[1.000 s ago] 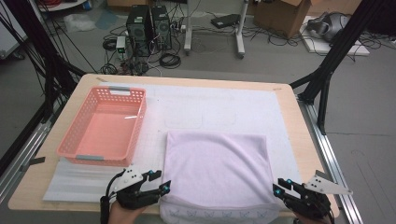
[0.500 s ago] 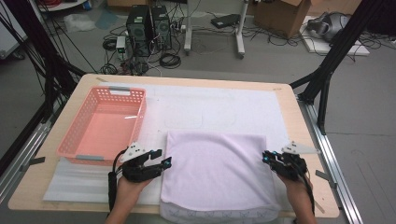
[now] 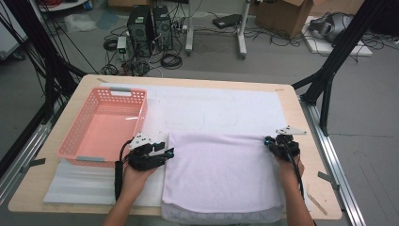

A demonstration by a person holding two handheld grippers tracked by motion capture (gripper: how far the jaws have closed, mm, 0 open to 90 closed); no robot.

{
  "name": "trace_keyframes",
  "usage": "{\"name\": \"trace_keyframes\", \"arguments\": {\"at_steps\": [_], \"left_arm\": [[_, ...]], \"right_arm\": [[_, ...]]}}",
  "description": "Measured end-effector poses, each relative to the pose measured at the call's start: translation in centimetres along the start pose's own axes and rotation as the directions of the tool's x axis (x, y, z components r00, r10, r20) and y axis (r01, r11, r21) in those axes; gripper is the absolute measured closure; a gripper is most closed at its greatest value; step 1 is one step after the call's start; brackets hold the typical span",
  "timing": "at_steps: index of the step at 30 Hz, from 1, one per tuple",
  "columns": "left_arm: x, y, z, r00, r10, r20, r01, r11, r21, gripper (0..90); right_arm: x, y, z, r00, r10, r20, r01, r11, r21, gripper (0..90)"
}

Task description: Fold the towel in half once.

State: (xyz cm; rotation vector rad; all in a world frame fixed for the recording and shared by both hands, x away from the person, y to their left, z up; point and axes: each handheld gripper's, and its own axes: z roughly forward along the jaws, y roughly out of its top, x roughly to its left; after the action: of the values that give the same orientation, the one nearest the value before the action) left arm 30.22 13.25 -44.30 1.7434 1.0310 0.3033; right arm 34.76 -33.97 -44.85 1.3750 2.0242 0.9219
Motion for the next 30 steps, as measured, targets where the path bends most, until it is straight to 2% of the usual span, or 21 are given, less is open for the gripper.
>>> {"name": "trace_keyframes", "arguments": {"at_steps": [4, 6, 7, 10, 11, 13, 15, 16, 19, 23, 24, 26, 30], "left_arm": [[0.1, 0.1, 0.6, 0.9999, -0.01, -0.014, 0.01, 0.9998, 0.014, 46.4], [0.1, 0.0, 1.1, 0.9997, -0.012, -0.021, 0.013, 0.9997, 0.023, 45.9], [0.2, 0.0, 1.3, 0.9993, -0.013, -0.036, 0.014, 0.9994, 0.032, 45.6], [0.4, 0.1, 2.0, 0.9962, -0.04, -0.078, 0.045, 0.9964, 0.072, 44.3], [0.4, 0.3, 2.2, 0.9954, -0.029, -0.091, 0.036, 0.9963, 0.078, 43.0], [0.4, 0.6, 2.7, 0.9947, -0.019, -0.101, 0.03, 0.9944, 0.101, 43.1], [0.4, 0.7, 3.4, 0.9948, -0.019, -0.1, 0.032, 0.9911, 0.129, 43.2], [0.3, 0.8, 3.6, 0.9941, -0.01, -0.108, 0.026, 0.989, 0.146, 44.8], [0.2, 0.8, 3.7, 0.9921, -0.006, -0.125, 0.024, 0.9893, 0.144, 53.2], [-0.1, 0.8, 3.9, 0.9888, 0.03, -0.146, -0.007, 0.9875, 0.157, 70.8], [-0.2, 0.8, 3.9, 0.9881, 0.038, -0.149, -0.014, 0.987, 0.16, 72.7], [-0.1, 0.8, 3.9, 0.9914, 0.037, -0.126, -0.016, 0.9863, 0.164, 81.5], [-0.2, 0.7, 3.9, 0.9913, 0.022, -0.13, -0.001, 0.9869, 0.161, 84.1]], "right_arm": [[-0.1, -0.3, -1.5, 0.9996, 0.01, -0.026, -0.011, 0.999, -0.033, 70.3], [-0.4, -0.5, -2.5, 0.9978, 0.02, -0.063, -0.024, 0.998, -0.057, 64.8], [-0.4, -0.6, -3.0, 0.9967, 0.029, -0.076, -0.033, 0.998, -0.053, 63.1], [-0.5, -1.3, -4.0, 0.9946, 0.018, -0.102, -0.023, 0.999, -0.043, 57.5], [-0.5, -1.6, -4.2, 0.9944, 0.021, -0.104, -0.025, 0.999, -0.038, 55.0], [-0.7, -2.1, -4.2, 0.9906, 0.04, -0.131, -0.043, 0.999, -0.021, 50.0], [-0.6, -2.5, -4.1, 0.9876, 0.044, -0.151, -0.043, 0.999, 0.006, 48.7], [-0.5, -2.7, -4.1, 0.9868, 0.041, -0.157, -0.04, 0.999, 0.01, 48.7], [0.0, -3.1, -3.8, 0.9867, 0.019, -0.161, -0.014, 0.999, 0.036, 48.9], [0.2, -3.0, -3.6, 0.9896, 0.034, -0.14, -0.029, 0.999, 0.037, 51.6], [0.3, -3.0, -3.6, 0.9902, 0.039, -0.135, -0.034, 0.999, 0.037, 52.5], [0.3, -3.0, -3.6, 0.9901, 0.044, -0.134, -0.039, 0.999, 0.038, 56.3], [0.4, -3.0, -3.6, 0.989, 0.063, -0.134, -0.059, 0.998, 0.033, 59.9]]}}
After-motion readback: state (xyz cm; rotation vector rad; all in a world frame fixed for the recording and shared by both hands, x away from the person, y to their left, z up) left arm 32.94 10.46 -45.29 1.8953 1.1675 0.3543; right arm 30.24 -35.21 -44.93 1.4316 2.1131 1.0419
